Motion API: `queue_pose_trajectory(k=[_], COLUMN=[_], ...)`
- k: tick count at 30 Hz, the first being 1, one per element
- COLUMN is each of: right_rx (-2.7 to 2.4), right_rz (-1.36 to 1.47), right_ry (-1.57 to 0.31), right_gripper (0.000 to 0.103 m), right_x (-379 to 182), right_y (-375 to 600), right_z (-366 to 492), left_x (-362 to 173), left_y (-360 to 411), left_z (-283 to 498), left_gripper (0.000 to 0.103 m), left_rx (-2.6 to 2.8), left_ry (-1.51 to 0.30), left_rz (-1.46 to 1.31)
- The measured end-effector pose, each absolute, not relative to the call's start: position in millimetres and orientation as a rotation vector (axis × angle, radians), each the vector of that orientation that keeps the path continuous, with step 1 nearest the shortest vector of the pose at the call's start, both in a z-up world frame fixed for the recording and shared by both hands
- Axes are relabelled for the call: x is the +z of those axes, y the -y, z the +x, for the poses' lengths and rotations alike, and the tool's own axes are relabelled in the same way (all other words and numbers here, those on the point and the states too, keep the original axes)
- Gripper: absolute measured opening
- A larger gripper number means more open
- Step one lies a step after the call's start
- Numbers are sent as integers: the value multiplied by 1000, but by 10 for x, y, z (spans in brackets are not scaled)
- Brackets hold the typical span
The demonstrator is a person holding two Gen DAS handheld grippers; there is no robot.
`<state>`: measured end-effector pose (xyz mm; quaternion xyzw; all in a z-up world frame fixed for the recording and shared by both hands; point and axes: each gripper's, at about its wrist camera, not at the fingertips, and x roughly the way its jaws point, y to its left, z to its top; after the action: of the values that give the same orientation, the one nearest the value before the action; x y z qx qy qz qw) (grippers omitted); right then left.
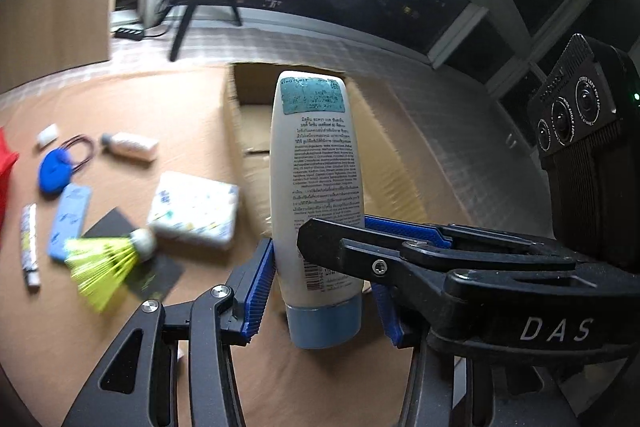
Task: Organize objects
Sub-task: 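Carry the lotion tube into the cardboard box and open the right gripper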
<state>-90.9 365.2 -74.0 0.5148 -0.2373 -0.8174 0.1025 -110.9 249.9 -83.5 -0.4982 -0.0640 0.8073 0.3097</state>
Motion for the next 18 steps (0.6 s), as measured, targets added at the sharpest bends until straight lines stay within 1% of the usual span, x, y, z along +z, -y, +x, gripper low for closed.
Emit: queue_pose_trajectory(k=[7, 14, 15, 16, 17, 18], right_rx=[-2434, -2450, -2470, -2494, -2504, -2516], right_rz=[1522, 1516, 1513, 1515, 1515, 1508], right_ry=[757, 750, 743, 732, 726, 726], right_gripper=[35, 36, 39, 43, 52, 57], right_x=[-843, -875, -866, -857, -847, -833], right_y=[-4023, -4110, -4119, -4130, -4136, -4148], right_z=[-962, -1000, -1000, -996, -985, -977], left_x=[-890, -944, -944, -945, -949, -953], left_y=[-2932, -3108, -3135, -3143, -3139, -3128], left_z=[-1196, -1239, -1236, -1239, -1242, -1254], left_gripper=[50, 50, 50, 54, 57, 61], left_rx=[2126, 2143, 2147, 2149, 2152, 2157], left_ry=[147, 116, 99, 88, 77, 74], left_rz=[-1320, -1320, -1320, -1324, -1328, -1330])
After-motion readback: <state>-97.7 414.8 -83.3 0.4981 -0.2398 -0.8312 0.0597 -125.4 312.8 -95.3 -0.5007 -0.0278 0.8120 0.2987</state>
